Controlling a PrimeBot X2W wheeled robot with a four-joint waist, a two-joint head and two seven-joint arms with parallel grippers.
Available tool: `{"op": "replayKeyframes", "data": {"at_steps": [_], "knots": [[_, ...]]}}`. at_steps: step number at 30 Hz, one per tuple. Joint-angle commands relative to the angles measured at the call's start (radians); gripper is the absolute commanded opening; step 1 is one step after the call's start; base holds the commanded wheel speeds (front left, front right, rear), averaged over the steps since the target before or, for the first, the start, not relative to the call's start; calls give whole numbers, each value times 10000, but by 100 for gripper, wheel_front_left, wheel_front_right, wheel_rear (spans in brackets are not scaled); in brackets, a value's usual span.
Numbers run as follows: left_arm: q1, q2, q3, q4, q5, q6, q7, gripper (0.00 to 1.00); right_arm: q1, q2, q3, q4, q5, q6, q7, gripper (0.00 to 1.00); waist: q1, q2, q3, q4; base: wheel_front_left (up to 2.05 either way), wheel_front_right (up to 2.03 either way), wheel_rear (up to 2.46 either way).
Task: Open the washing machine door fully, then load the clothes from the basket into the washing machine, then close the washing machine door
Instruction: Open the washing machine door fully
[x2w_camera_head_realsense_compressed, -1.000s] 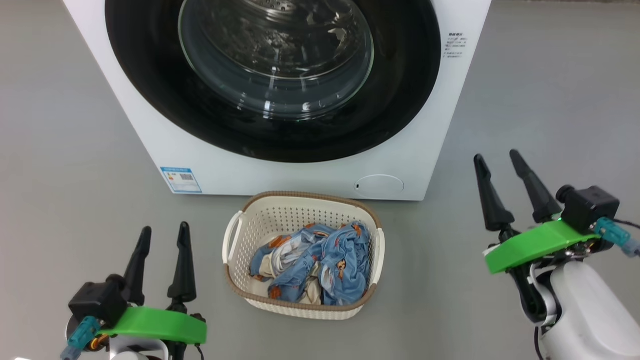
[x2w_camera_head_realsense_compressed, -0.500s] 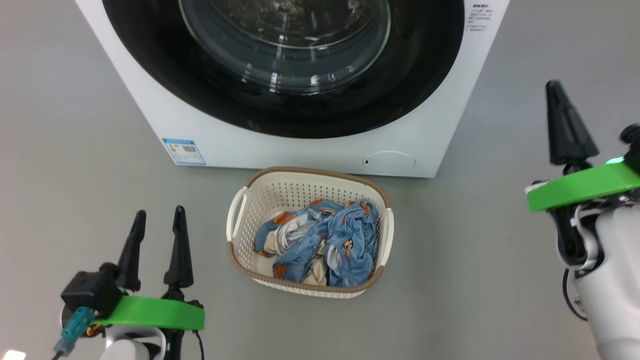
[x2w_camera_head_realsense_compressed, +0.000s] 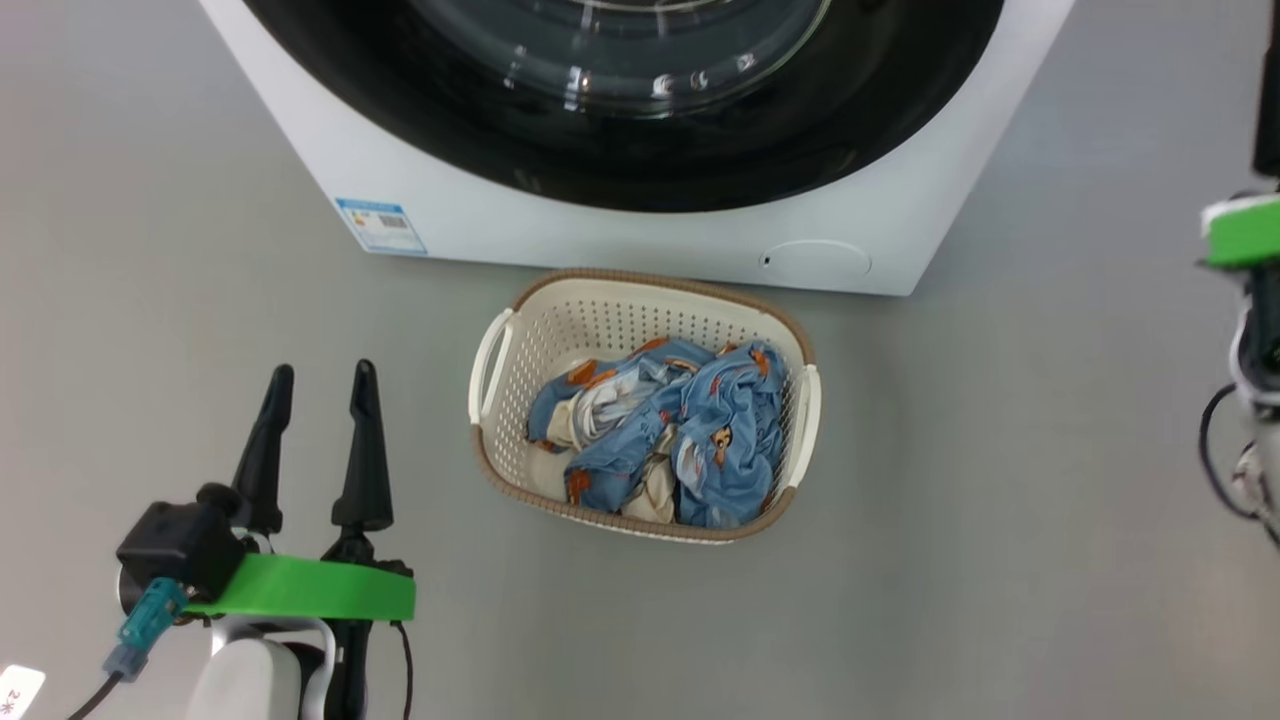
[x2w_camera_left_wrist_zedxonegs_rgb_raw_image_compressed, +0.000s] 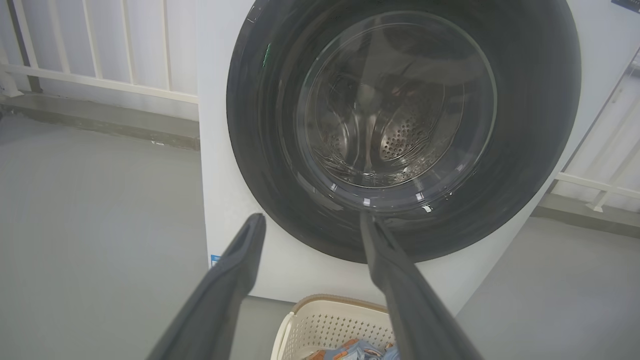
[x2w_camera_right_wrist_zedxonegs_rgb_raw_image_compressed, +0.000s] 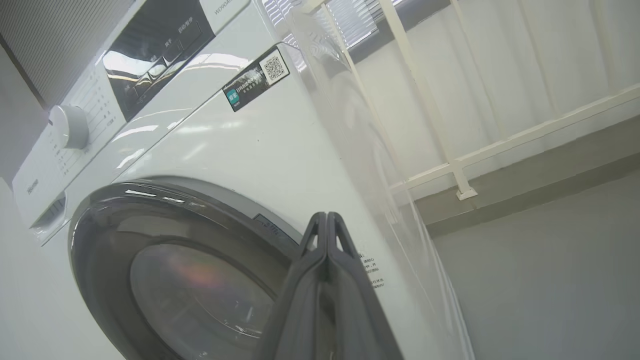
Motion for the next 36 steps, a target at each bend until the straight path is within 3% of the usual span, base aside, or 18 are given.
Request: {"op": "replayKeyframes", "data": {"at_steps": [1, 15, 36], "knots": [[-333, 236, 241, -360, 14, -35, -61, 100, -468, -284, 211, -80, 568, 56, 189, 0, -1, -1, 287, 193, 0, 0, 0], [-580, 270, 104, -652, -19, -36, -61, 100, -1964, -1154, 626, 728, 3958, 56, 1859, 0, -1, -1, 1049, 601, 0, 0, 0], [-884, 133, -152, -571, -239, -36, -61, 100, -4244, -1477, 659, 2099, 7186, 56, 5657, 0, -1, -1, 1831, 1316, 0, 0, 0]]}}
